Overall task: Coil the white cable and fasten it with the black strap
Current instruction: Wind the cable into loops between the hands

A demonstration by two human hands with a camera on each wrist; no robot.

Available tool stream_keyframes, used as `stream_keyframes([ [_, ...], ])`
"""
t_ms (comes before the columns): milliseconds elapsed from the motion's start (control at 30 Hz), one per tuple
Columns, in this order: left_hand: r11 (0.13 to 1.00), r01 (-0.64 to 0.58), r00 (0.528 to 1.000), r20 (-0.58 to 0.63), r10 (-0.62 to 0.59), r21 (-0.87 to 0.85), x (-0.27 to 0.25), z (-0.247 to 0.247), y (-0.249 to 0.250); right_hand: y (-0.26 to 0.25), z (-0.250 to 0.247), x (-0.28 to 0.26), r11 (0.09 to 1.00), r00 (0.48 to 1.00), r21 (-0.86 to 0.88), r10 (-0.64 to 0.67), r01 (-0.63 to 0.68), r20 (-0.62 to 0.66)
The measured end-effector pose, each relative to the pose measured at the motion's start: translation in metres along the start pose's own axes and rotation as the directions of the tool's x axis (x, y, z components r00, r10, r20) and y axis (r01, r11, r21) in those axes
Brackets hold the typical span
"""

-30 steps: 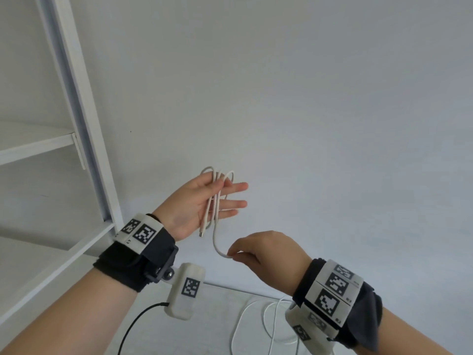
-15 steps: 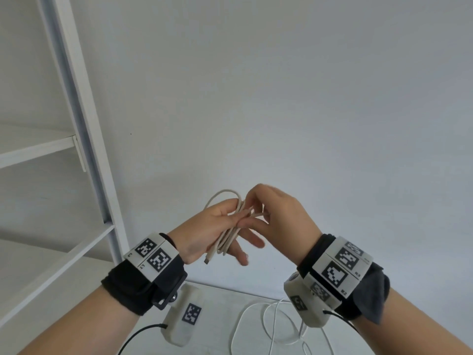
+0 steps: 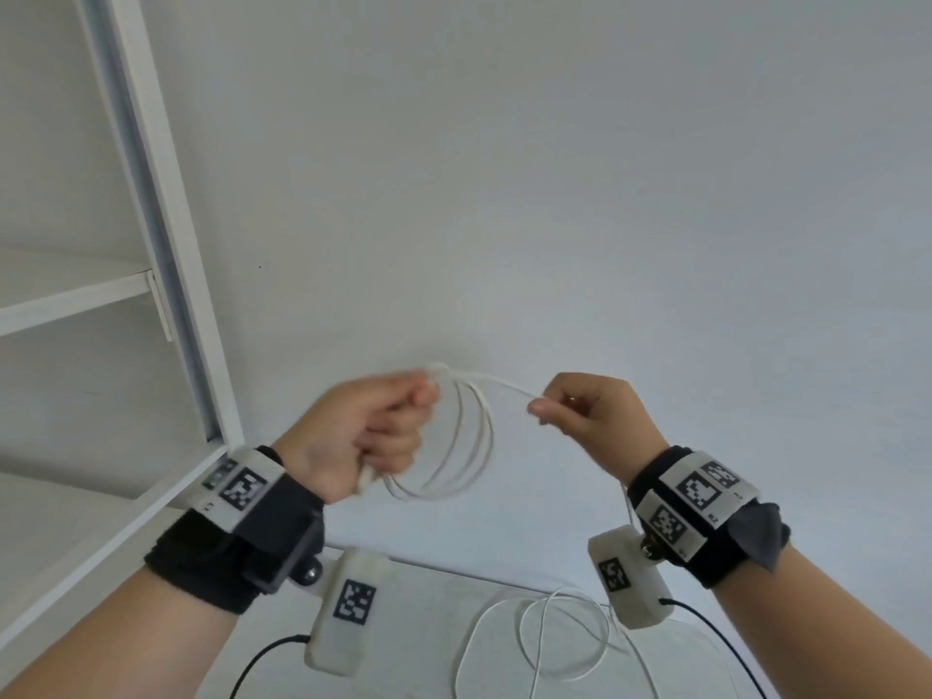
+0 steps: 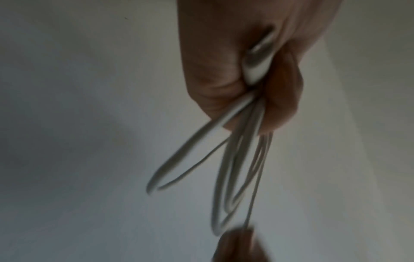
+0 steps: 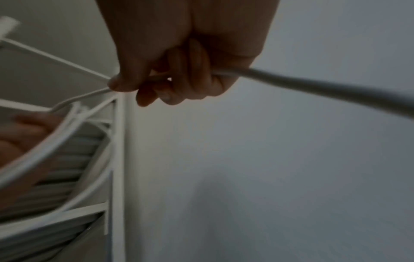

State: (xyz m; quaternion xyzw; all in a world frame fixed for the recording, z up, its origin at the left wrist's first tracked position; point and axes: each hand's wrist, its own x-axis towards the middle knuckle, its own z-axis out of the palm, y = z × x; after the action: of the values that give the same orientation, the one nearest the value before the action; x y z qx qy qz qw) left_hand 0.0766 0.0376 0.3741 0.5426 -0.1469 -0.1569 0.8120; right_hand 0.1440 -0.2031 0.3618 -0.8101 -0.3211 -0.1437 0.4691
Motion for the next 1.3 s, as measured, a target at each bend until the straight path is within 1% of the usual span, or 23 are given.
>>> stream_keyframes([
  [33, 0.988, 0.005, 0.996, 0.084, 0.008, -0.153, -0.001, -0.010, 0.008, 0.011, -0.007, -0.001, 0.999, 0.999, 0.018, 0.046, -0.046, -0.014],
  [67, 0.955, 0.032, 0.981, 0.194, 0.027, -0.294, -0.003, -0.019, 0.017, 0.021, -0.013, -0.003, 0.996, 0.996, 0.027, 0.088, -0.087, -0.022],
  [100, 0.919, 0.051, 0.962, 0.268, 0.060, -0.390, -0.004, -0.026, 0.024, 0.030, -0.016, -0.006, 0.992, 0.992, 0.032, 0.124, -0.123, -0.022],
  [133, 0.897, 0.048, 0.954, 0.285, 0.089, -0.440, -0.004, -0.031, 0.029, 0.037, -0.017, -0.009, 0.988, 0.988, 0.038, 0.151, -0.151, -0.016],
  [233, 0.879, 0.009, 0.950, 0.278, 0.141, -0.477, 0.000, -0.039, 0.034, 0.048, -0.006, -0.019, 0.984, 0.984, 0.024, 0.176, -0.177, 0.021],
  [300, 0.871, -0.049, 0.957, 0.226, 0.181, -0.489, 0.003, -0.038, 0.034, 0.048, 0.007, -0.026, 0.986, 0.984, -0.062, 0.161, -0.156, 0.071],
  [333, 0.869, -0.082, 0.967, 0.172, 0.188, -0.488, 0.004, -0.034, 0.033, 0.047, 0.012, -0.028, 0.984, 0.985, -0.122, 0.142, -0.129, 0.101],
  [367, 0.872, -0.131, 0.980, 0.073, 0.186, -0.472, 0.005, -0.030, 0.033, 0.044, 0.018, -0.030, 0.977, 0.983, -0.190, 0.123, -0.097, 0.135],
  [400, 0.881, -0.198, 0.980, -0.062, 0.190, -0.429, 0.006, -0.025, 0.031, 0.041, 0.022, -0.033, 0.965, 0.978, -0.254, 0.112, -0.065, 0.174],
  [433, 0.892, -0.270, 0.958, -0.193, 0.211, -0.364, 0.007, -0.020, 0.029, 0.037, 0.026, -0.035, 0.949, 0.971, -0.314, 0.109, -0.038, 0.213],
  [467, 0.899, -0.326, 0.927, -0.283, 0.245, -0.292, 0.009, -0.016, 0.027, 0.033, 0.030, -0.037, 0.931, 0.961, -0.365, 0.111, -0.011, 0.253],
  [500, 0.902, -0.362, 0.903, -0.328, 0.277, -0.236, 0.010, -0.013, 0.025, 0.028, 0.033, -0.039, 0.913, 0.949, -0.407, 0.117, 0.012, 0.292],
  [533, 0.904, -0.379, 0.893, -0.335, 0.301, -0.199, 0.011, -0.011, 0.022, 0.021, 0.037, -0.041, 0.897, 0.937, -0.439, 0.120, 0.039, 0.328],
  [600, 0.917, -0.375, 0.901, -0.288, 0.325, -0.139, 0.014, -0.010, 0.018, 0.007, 0.043, -0.046, 0.869, 0.916, -0.482, 0.102, 0.107, 0.389],
  [667, 0.937, -0.348, 0.905, -0.272, 0.327, -0.030, 0.015, -0.008, 0.013, -0.008, 0.049, -0.048, 0.844, 0.892, -0.505, 0.076, 0.181, 0.446],
  [800, 0.960, -0.221, 0.924, -0.278, 0.262, 0.170, 0.018, 0.000, 0.005, -0.031, 0.056, -0.051, 0.820, 0.842, -0.496, 0.032, 0.286, 0.539],
  [900, 0.952, -0.110, 0.941, -0.277, 0.193, 0.287, 0.018, 0.004, -0.003, -0.043, 0.056, -0.049, 0.818, 0.826, -0.468, -0.015, 0.334, 0.563],
  [1033, 0.914, 0.020, 0.969, -0.235, 0.082, 0.404, 0.016, 0.010, -0.013, -0.054, 0.051, -0.043, 0.827, 0.843, -0.420, -0.114, 0.374, 0.526],
  [1167, 0.861, 0.079, 0.976, -0.215, 0.037, 0.503, 0.013, 0.014, -0.021, -0.056, 0.046, -0.033, 0.825, 0.869, -0.420, -0.161, 0.379, 0.467],
  [1233, 0.880, 0.088, 0.977, -0.215, 0.016, 0.467, 0.012, 0.018, -0.023, -0.056, 0.041, -0.029, 0.838, 0.884, -0.404, -0.178, 0.367, 0.432],
  [1300, 0.900, 0.091, 0.983, -0.182, -0.014, 0.426, 0.011, 0.021, -0.025, -0.055, 0.036, -0.024, 0.842, 0.903, -0.409, -0.189, 0.351, 0.386],
])
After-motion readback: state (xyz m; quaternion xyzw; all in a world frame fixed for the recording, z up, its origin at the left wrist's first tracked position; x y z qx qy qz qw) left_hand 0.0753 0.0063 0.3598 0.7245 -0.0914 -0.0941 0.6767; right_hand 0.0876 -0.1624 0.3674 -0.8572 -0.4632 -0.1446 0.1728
